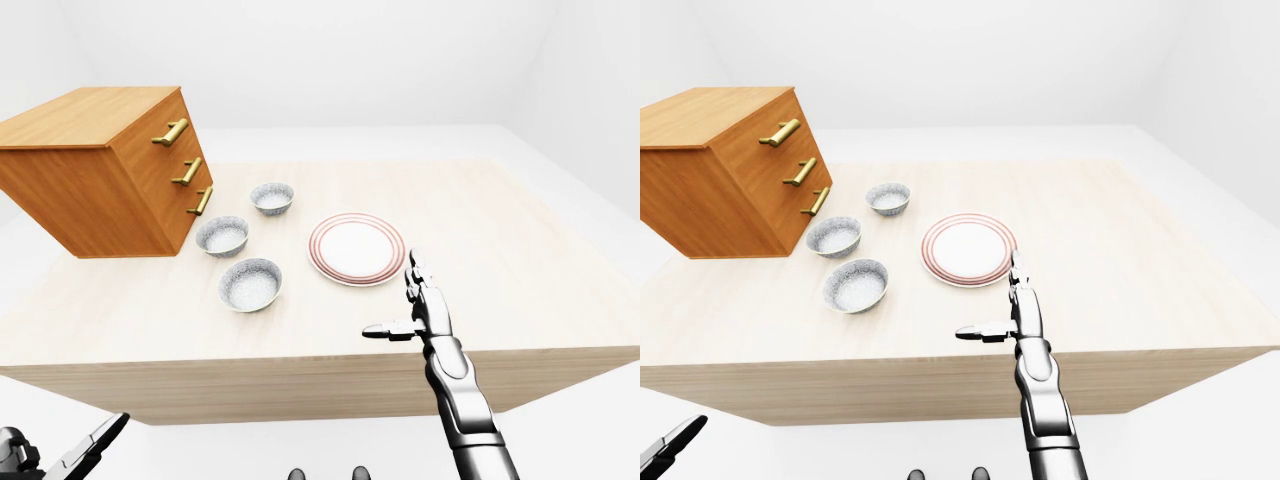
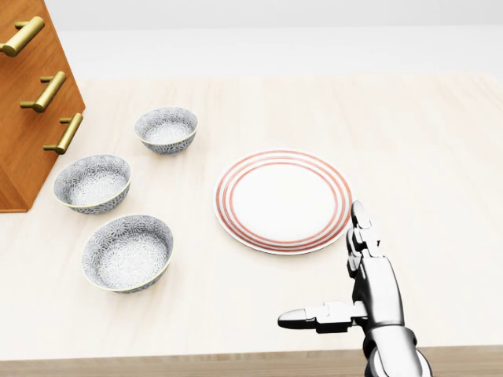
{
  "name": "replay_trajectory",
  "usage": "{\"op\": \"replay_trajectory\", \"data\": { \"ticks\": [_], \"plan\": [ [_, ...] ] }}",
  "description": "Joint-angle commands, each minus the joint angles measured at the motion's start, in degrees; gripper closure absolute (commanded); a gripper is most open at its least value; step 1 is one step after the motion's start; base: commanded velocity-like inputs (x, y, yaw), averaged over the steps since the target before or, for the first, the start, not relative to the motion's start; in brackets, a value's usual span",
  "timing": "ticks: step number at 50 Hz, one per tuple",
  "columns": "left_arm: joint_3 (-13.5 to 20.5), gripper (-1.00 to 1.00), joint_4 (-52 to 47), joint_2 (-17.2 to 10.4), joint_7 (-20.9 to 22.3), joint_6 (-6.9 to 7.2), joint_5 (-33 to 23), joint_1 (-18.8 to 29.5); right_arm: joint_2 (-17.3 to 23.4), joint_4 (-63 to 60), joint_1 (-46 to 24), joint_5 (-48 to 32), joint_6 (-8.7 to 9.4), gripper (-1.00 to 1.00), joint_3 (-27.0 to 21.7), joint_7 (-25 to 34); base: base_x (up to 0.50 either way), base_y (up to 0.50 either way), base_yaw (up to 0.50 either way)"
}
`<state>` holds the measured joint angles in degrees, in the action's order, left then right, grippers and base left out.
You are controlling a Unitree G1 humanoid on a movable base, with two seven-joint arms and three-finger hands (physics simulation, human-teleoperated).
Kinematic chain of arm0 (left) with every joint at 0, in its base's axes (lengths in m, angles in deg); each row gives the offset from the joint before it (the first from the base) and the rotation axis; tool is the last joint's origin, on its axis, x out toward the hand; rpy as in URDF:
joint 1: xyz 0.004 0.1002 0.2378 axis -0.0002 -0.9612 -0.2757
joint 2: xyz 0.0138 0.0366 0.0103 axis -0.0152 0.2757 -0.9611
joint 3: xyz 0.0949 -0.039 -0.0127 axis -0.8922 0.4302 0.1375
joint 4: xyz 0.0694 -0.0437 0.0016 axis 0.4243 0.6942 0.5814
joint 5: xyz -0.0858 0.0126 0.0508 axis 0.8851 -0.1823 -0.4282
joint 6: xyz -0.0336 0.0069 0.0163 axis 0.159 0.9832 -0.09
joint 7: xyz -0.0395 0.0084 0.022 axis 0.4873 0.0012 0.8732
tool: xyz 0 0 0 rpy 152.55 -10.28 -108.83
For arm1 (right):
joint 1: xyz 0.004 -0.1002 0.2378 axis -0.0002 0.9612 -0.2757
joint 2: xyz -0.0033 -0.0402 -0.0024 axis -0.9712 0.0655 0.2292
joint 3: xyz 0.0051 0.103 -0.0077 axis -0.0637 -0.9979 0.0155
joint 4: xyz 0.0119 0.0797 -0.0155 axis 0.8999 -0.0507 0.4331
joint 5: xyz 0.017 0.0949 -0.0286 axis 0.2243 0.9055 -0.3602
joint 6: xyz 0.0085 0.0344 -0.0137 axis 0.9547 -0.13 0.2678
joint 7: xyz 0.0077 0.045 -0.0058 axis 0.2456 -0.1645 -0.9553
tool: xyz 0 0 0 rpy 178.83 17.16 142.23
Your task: Put the bowl at the front on the plate.
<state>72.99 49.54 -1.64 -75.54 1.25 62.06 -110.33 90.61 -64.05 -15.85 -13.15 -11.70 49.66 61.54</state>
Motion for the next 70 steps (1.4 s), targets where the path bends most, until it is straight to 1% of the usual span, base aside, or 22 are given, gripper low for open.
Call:
{"op": "replay_trajectory", "data": {
  "ticks": [1,2,3,4,7,13,20,22,27,31,34,40,44,51,52,58,60,61,64,65,67,70],
  "plan": [
    [0.1,-1.00,-0.1,0.1,0.1,0.06,0.0,0.0,0.0,0.0,0.0,0.0,0.02,-1.00,0.0,0.0,0.00,0.00,0.00],
    [0.4,-1.00,-1.1,0.2,0.3,0.48,0.5,-0.3,0.0,-0.1,0.1,0.0,-0.19,-1.00,0.0,0.1,0.00,0.00,0.00],
    [0.2,-1.00,-0.1,0.2,0.3,0.09,0.2,0.1,0.0,-0.2,0.1,-0.2,-0.22,-1.00,0.2,0.0,0.00,0.00,0.00],
    [0.2,-1.00,0.1,0.2,-0.1,-0.70,-0.3,0.2,0.1,-0.5,0.3,-0.6,-1.16,-1.00,0.4,0.3,0.00,0.00,0.00],
    [0.0,-1.00,-0.3,0.3,0.1,-0.61,-0.1,-0.2,0.0,-0.2,0.2,-0.5,-1.11,-1.00,0.2,0.3,0.00,0.00,0.00],
    [-0.7,-1.00,1.9,0.0,-0.2,-2.33,-0.5,0.4,0.0,-1.1,0.4,-1.0,-0.19,-1.00,0.4,0.1,0.00,0.00,0.00],
    [-0.7,-1.00,0.7,0.0,-0.3,-1.72,0.0,-0.3,0.0,-0.3,0.2,-1.3,-0.81,-1.00,0.4,0.4,0.36,0.00,0.00],
    [-0.7,-1.00,1.1,0.0,-0.2,-1.99,-0.1,0.0,0.0,-0.6,0.3,-1.3,-0.54,-1.00,0.4,0.3,0.50,0.00,0.00],
    [-0.3,-1.00,0.6,0.2,0.7,-1.49,0.8,-0.3,-0.1,-1.4,0.5,-1.6,-0.26,-1.00,0.6,0.1,0.50,0.00,0.00],
    [0.1,-1.00,-0.7,0.3,0.8,-0.39,1.1,-0.6,0.0,-0.5,0.3,-1.6,-1.00,-1.00,0.5,0.2,0.50,0.00,0.00],
    [0.1,-1.00,-0.1,0.3,0.9,-0.84,0.8,-0.2,-0.2,-1.5,0.5,-1.7,-0.24,-1.00,0.6,0.1,0.50,0.00,0.00],
    [0.4,-1.00,-0.7,0.4,1.0,-0.20,1.0,-0.3,-0.1,-0.5,0.2,-1.6,-1.04,-1.00,0.5,0.2,0.50,0.00,0.00],
    [0.2,-1.00,0.2,0.3,1.0,-0.93,0.7,-0.1,0.0,0.2,0.2,-1.5,-1.66,-1.00,0.4,0.3,0.50,0.00,0.00],
    [-0.2,-1.00,0.7,0.2,0.8,-1.32,0.5,0.0,-0.1,-0.8,0.4,-2.0,-0.88,-1.00,0.7,0.1,0.50,0.00,0.00],
    [-0.1,-1.00,-0.2,0.2,0.9,-0.59,0.8,-0.4,-0.1,-1.0,0.4,-2.1,-0.71,-1.00,0.7,0.0,0.50,0.00,0.00],
    [0.5,-1.00,-1.0,0.4,1.1,0.29,0.8,-0.3,-0.1,-2.6,1.0,-2.8,-0.59,-1.00,1.0,-0.1,0.02,0.00,0.00],
    [0.3,-1.00,-0.1,0.4,1.0,-0.45,0.5,0.1,-0.1,-3.1,1.3,-3.0,-0.18,-1.00,1.0,-0.2,0.00,0.00,0.00],
    [0.2,-1.00,0.3,0.3,0.8,-0.66,0.4,0.2,0.1,-4.7,1.6,-3.9,2.06,-1.00,1.4,0.0,0.00,0.00,0.00],
    [0.1,-1.00,0.0,0.2,0.6,-0.52,0.7,-0.1,-0.7,-8.2,2.4,-2.1,2.22,-1.00,0.7,0.2,0.00,0.00,0.00],
    [-0.2,-1.00,1.0,0.1,0.4,-1.20,0.5,0.4,-0.5,-13.4,3.4,-3.8,2.22,-1.00,1.4,-0.5,0.00,0.00,0.00],
    [-0.4,-1.00,1.1,0.0,0.4,-1.38,0.5,0.2,-0.6,-22.2,3.8,-5.6,2.22,-1.00,2.6,-0.6,0.00,0.00,0.00],
    [-0.3,-1.00,0.1,0.1,0.5,-0.66,0.8,-0.2,-0.4,-26.7,3.1,-8.5,2.22,-1.00,4.0,-0.4,0.00,0.00,0.00]
  ]
}}
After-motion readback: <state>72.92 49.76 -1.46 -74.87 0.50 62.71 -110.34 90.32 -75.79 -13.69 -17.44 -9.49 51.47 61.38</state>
